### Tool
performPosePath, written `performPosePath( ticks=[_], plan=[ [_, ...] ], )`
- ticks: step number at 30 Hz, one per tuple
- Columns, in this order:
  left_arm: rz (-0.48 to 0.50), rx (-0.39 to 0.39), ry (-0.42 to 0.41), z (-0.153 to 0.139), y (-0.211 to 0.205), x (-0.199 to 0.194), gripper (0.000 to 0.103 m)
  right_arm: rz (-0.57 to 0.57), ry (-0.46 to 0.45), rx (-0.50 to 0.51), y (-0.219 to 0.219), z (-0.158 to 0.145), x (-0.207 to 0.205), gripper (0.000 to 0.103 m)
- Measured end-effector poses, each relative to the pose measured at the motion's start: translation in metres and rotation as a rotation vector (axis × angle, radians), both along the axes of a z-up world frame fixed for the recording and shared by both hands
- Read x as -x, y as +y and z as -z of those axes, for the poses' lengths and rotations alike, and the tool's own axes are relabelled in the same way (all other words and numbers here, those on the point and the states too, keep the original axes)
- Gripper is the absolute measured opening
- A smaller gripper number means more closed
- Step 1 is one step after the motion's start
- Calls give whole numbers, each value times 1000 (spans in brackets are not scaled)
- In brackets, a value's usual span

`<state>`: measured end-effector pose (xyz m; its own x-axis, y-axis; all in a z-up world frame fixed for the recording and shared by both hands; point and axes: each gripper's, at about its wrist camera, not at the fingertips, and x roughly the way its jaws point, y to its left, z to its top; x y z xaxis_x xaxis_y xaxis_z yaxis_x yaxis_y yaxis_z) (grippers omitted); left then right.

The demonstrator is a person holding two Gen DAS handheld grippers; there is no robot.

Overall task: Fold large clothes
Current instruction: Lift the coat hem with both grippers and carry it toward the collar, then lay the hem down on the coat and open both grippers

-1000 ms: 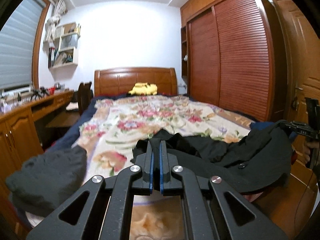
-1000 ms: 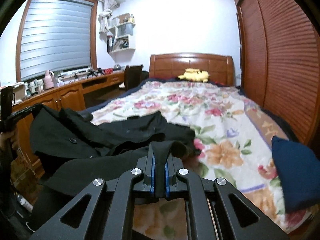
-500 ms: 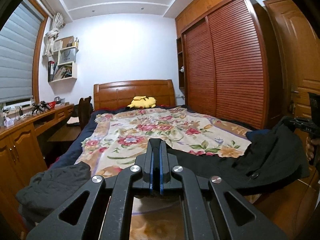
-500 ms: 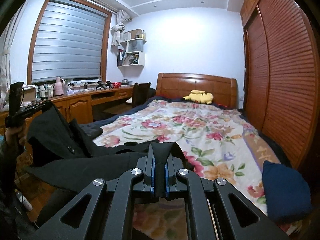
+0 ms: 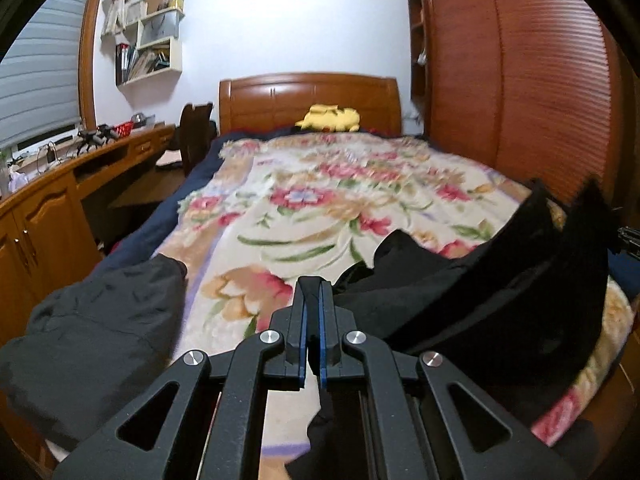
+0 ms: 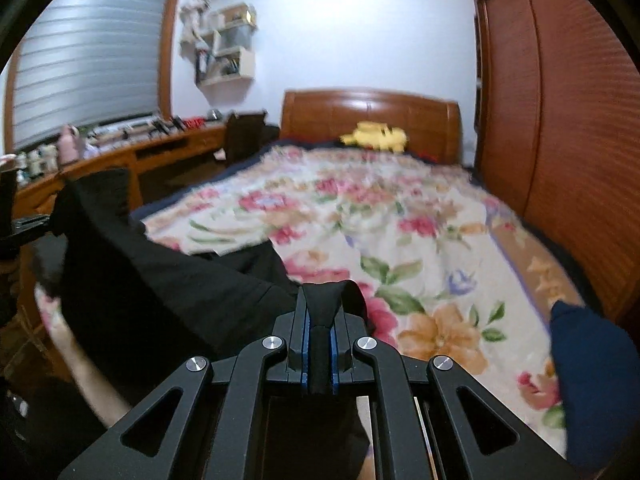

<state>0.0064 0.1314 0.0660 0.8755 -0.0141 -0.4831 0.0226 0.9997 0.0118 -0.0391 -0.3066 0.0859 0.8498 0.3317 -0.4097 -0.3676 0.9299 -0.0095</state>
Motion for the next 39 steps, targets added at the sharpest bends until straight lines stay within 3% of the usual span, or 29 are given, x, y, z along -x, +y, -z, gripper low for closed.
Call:
performPosePath(
  ticks=[5,18,26,29,31,33,35,37,38,39],
  plan=[
    [-7,-16,63,16,-3,-46,5,8,55,38,16,17,-59,7],
    [-91,-45,109,25,-6,-153,5,62,95,34,41,23,-182,7],
    [-96,-82,113,33,-17,-182,5,101,119,82,65,39,-220,7],
    [-95,-51,118,33,-16,-182,5,101,145,101,66,40,-223,7],
    [-83,3,103,30,-12,-177,10,103,151,94,65,36,-221,7],
    [-74,15,92,25,-13,-172,32,101,141,63,61,30,-217,9],
    [-51,14,75,19,-15,-161,45,94,108,42,58,22,-208,17],
    [-39,6,73,14,-18,-153,61,105,95,31,56,13,-198,39],
    [-27,11,70,12,-19,-148,76,107,93,27,55,9,-192,62],
    [-16,18,66,10,-21,-143,83,107,82,24,54,5,-186,73]
  ],
)
